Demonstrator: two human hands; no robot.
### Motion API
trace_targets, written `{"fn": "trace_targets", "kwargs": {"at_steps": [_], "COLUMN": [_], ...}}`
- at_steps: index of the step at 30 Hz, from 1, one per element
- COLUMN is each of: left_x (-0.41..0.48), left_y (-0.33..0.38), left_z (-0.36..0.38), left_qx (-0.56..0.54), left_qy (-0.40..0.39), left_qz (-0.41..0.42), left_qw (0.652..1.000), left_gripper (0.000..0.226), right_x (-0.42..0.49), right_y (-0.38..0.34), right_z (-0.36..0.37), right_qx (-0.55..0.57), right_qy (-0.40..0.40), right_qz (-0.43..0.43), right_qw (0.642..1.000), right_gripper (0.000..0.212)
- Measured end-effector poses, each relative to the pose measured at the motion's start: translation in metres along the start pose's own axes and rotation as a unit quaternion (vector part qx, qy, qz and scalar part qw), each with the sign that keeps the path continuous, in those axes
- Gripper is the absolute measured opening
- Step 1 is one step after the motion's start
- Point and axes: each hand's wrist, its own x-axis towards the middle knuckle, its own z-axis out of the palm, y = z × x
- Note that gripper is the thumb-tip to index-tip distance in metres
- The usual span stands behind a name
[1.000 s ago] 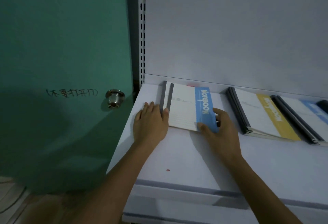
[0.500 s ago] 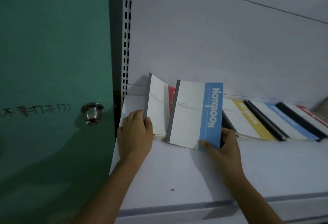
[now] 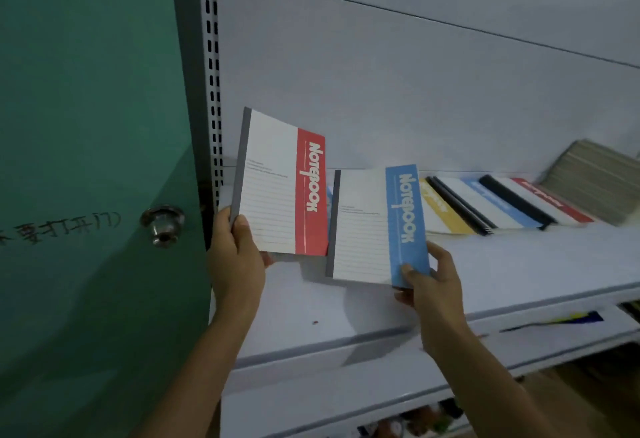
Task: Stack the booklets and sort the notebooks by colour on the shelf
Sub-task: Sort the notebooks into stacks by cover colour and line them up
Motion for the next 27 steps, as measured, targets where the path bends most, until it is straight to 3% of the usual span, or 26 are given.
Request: {"fn": "trace_targets", "kwargs": {"at_steps": [6,21,27], "left_x": [-0.076,-0.217,-0.221], "left_y": [0.010,0.073,0.079], "left_z": [0.022,0.228,0.272], "left_qx": [-0.027,-0.066,-0.028], "left_qy": [-0.048,-0.049,-0.010], "left_qz": [-0.056,-0.038,-0.016], "left_qw": [0.997,0.996,0.999], "left_gripper": [0.022,0.023,0.026], "right_x": [-0.041,0.021,0.066], "right_y": [0.009,-0.003,-0.005], "right_z": [-0.057,-0.323,-0.363], "right_qx": [0.120,0.108,0.099], "right_qy": [0.055,0.128,0.144], "right_qz": [0.062,0.034,-0.001], "right_qw": [0.989,0.985,0.985], "right_gripper": [0.038,0.043,0.041]}}
